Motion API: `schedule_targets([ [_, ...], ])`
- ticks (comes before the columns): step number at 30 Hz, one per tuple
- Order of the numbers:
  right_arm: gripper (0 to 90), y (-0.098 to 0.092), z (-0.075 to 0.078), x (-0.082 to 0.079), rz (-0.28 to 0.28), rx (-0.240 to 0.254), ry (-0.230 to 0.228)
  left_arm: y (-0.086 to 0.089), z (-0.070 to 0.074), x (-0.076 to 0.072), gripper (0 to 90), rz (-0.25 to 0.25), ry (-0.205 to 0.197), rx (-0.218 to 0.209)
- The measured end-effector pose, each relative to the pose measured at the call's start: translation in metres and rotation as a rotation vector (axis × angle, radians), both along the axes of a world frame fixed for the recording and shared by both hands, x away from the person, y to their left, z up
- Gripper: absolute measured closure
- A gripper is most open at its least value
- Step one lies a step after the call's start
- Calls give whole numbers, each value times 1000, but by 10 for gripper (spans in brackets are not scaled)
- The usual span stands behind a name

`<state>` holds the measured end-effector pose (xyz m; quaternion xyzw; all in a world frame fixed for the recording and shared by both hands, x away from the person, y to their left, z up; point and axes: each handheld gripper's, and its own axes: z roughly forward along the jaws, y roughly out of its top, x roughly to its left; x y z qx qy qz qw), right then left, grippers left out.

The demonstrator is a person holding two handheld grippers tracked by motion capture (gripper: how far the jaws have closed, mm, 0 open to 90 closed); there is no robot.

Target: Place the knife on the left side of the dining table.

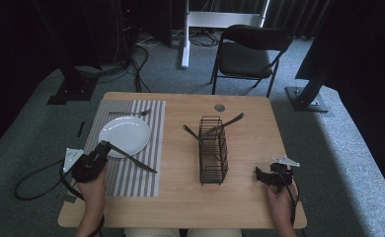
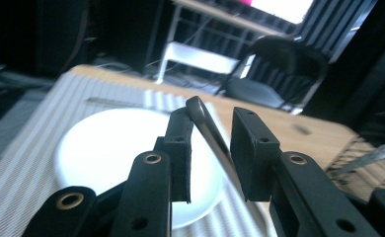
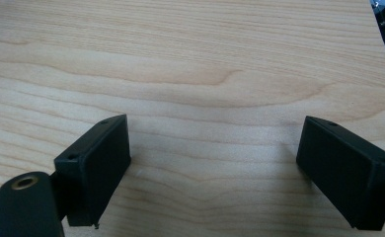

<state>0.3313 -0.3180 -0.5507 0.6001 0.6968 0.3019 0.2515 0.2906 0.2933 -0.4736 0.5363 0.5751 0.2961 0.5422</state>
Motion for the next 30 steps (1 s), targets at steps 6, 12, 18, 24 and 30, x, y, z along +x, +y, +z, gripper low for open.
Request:
schedule_targets([
  [6, 122, 0, 0, 0, -1, 0, 0, 18, -18, -2, 658, 18, 63, -28],
  [12, 122, 0, 0, 0, -2, 0, 0, 34, -40, 0, 631, 40, 137, -114],
  [18, 122, 0, 0, 0, -2, 0, 0, 43, -60, 1, 603, 68, 176, -160],
  [24, 122, 0, 0, 0, -2, 0, 0, 50, -69, 5, 589, 76, 251, -204],
  [30, 122, 0, 0, 0, -2, 0, 0, 51, -73, 13, 558, 101, 342, -205],
])
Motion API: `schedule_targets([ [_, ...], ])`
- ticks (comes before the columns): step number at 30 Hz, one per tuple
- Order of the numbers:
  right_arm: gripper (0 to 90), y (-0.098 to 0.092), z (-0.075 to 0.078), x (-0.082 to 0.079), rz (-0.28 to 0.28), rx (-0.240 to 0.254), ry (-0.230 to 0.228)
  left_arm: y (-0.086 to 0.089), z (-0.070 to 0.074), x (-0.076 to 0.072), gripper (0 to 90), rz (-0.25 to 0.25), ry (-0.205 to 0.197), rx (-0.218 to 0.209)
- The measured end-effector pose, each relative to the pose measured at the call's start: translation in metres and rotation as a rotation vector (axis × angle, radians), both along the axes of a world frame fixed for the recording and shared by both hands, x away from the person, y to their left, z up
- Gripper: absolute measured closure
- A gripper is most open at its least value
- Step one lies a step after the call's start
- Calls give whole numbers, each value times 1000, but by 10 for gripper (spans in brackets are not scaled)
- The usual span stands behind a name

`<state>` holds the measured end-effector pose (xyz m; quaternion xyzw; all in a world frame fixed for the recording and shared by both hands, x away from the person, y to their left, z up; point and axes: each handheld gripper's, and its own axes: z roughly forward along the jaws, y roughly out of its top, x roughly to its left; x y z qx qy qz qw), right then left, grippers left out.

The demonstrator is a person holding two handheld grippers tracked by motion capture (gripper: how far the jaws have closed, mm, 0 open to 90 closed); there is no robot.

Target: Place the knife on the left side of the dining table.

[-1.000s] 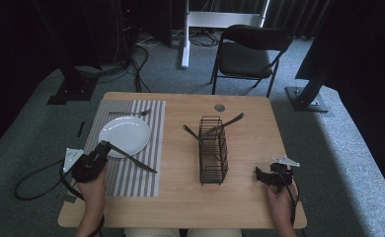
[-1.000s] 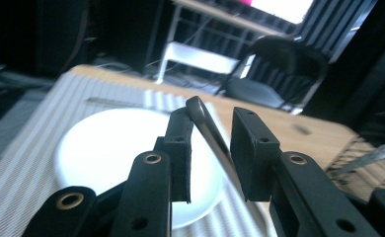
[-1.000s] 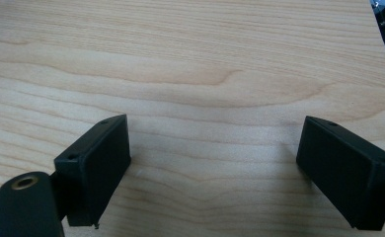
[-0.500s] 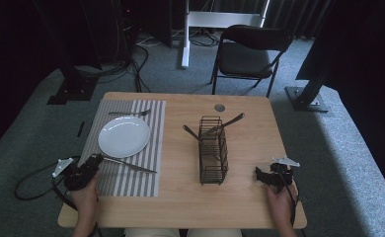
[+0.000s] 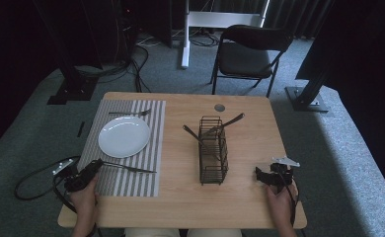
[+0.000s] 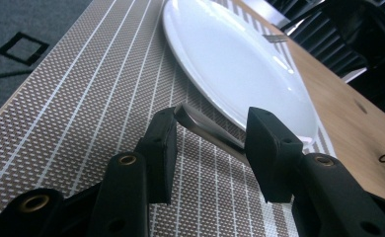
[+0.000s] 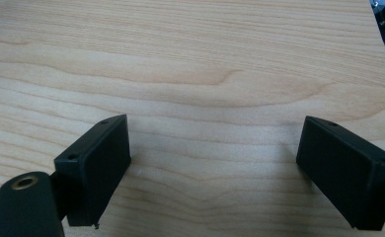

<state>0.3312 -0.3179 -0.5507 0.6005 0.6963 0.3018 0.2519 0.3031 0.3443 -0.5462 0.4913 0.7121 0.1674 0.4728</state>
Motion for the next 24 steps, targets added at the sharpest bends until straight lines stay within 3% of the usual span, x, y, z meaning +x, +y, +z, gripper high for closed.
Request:
schedule_targets([
  [3, 122, 0, 0, 0, 0, 0, 0, -1, -1, 2, 538, 40, 63, 9],
  [7, 122, 0, 0, 0, -1, 0, 1, -1, -1, 2, 513, 43, 75, 39],
  [9, 122, 0, 0, 0, -1, 0, 1, -5, 0, 3, 470, 22, 77, 94],
  [13, 123, 0, 0, 0, -1, 0, 1, -13, 4, 1, 405, 8, 86, 266],
  [14, 122, 0, 0, 0, -1, 0, 1, -13, 4, 0, 395, 2, 82, 284],
  [19, 122, 0, 0, 0, -1, 0, 1, -13, 4, -8, 386, -41, 59, 299],
  [21, 123, 0, 0, 0, -1, 0, 1, -15, 5, -14, 387, -59, 28, 296],
  [24, 122, 0, 0, 0, -1, 0, 1, -21, 7, -21, 386, -79, 0, 325],
])
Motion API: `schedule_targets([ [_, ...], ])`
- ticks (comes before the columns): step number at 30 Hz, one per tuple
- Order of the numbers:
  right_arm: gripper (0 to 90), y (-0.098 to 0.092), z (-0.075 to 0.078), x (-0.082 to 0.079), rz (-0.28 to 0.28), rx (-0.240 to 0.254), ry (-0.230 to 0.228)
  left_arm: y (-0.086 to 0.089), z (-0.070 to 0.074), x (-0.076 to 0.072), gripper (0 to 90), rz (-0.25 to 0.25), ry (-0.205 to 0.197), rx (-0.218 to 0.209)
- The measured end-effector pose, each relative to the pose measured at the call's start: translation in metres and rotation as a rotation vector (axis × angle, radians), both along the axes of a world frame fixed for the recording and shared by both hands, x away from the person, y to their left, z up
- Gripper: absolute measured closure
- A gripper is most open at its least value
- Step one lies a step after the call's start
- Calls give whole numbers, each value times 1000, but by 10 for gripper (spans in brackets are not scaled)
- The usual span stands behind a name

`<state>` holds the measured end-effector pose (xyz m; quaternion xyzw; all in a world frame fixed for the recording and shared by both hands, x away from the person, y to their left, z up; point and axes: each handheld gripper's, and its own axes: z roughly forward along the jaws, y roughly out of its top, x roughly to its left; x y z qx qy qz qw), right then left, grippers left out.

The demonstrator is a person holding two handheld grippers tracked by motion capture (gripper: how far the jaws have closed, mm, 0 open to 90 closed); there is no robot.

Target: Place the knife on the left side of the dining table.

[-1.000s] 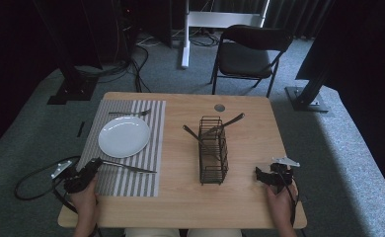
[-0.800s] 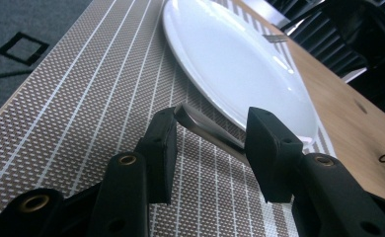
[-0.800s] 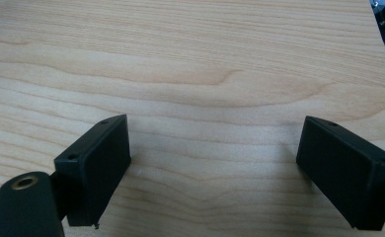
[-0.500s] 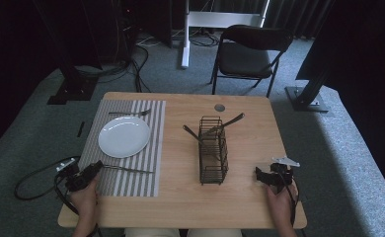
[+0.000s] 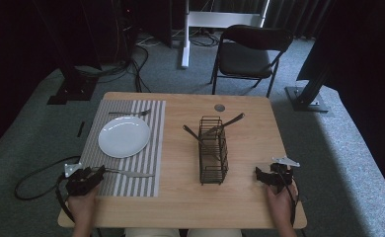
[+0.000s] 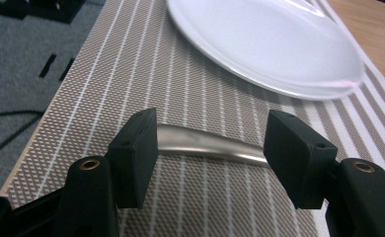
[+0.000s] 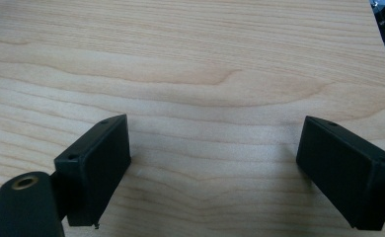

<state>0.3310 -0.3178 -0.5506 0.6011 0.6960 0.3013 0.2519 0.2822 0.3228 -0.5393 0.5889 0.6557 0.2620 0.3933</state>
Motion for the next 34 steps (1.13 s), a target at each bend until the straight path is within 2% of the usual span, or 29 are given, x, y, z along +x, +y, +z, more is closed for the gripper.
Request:
schedule_targets([
  [3, 122, 0, 0, 0, 0, 0, 0, -10, 2, -6, 361, -39, -21, 55],
  [4, 123, 0, 0, 0, 0, 0, 0, -13, 3, -7, 349, -51, -17, 75],
  [6, 123, 0, 0, 0, 0, 0, 0, -17, 4, -10, 329, -61, -19, 89],
  [8, 123, 0, 0, 0, 1, 0, -1, -20, 4, -13, 291, -55, -7, 88],
  [9, 123, 0, 0, 0, 0, 0, 0, -21, 4, -15, 256, -68, -5, 86],
  [11, 122, 0, 0, 0, 0, 0, 0, -26, 2, -18, 175, -78, 13, 122],
  [13, 122, 0, 0, 0, 0, 0, 0, -29, 1, -20, 165, -91, 25, 145],
  [14, 123, 0, 0, 0, 1, 0, 0, -29, 1, -20, 127, -97, 33, 153],
  [15, 122, 0, 0, 0, 0, 0, 0, -29, 1, -21, 92, -98, 47, 168],
  [18, 122, 0, 0, 0, 0, 0, 0, -29, 2, -25, 91, -89, 36, 195],
  [20, 122, 0, 0, 0, 0, 0, 0, -29, 2, -26, 62, -85, 38, 211],
  [21, 123, 0, 0, 0, 0, 0, 0, -29, 2, -26, 0, -78, 37, 221],
  [22, 123, 0, 0, 0, 1, 0, 0, -30, 2, -27, 0, -79, 32, 230],
  [26, 123, 0, 0, 0, 1, 0, 0, -35, 0, -25, 0, -95, 30, 252],
  [34, 122, 0, 0, 0, 0, 0, 0, -36, -1, -22, 0, -104, 18, 246],
])
